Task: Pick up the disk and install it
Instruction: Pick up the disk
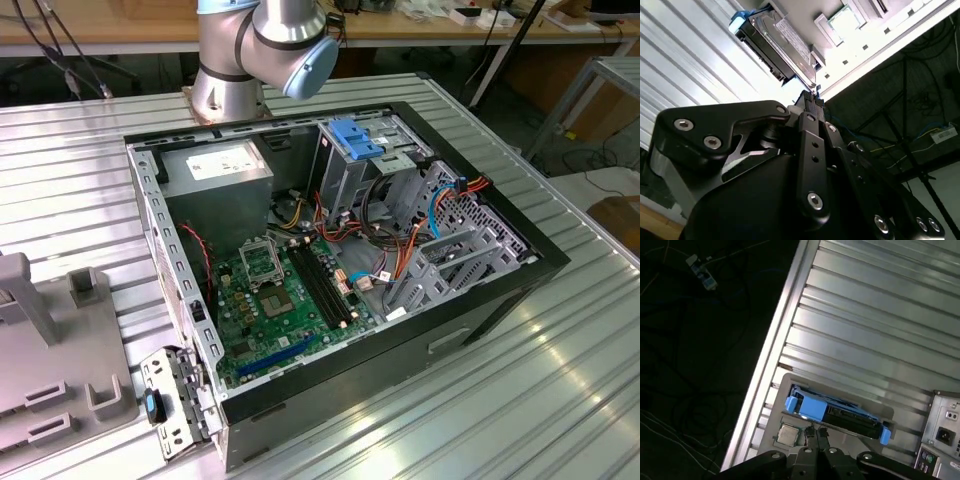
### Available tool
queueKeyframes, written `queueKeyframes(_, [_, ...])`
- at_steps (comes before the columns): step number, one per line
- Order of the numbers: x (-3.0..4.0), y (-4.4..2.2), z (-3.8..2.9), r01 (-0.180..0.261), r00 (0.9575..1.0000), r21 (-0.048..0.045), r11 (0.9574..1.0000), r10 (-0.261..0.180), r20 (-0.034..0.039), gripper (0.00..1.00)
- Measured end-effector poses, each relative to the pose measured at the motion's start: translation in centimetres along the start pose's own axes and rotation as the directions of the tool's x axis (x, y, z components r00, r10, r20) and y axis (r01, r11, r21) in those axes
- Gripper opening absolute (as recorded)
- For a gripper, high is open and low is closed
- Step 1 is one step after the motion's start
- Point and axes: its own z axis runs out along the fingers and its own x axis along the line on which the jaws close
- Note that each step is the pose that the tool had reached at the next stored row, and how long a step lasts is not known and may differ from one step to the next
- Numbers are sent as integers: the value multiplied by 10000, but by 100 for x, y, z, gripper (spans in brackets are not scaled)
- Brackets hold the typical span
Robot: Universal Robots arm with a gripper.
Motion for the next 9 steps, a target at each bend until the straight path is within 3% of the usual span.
queueKeyframes(2, [2, 0, 0, 480, 9988, -12, 9988, -480, -20, 11])
queueKeyframes(6, [4, 1, 1, 903, 9959, -22, 9959, -903, -35, 11])
queueKeyframes(9, [6, 2, 1, 1395, 9902, -37, 9902, -1395, -56, 11])
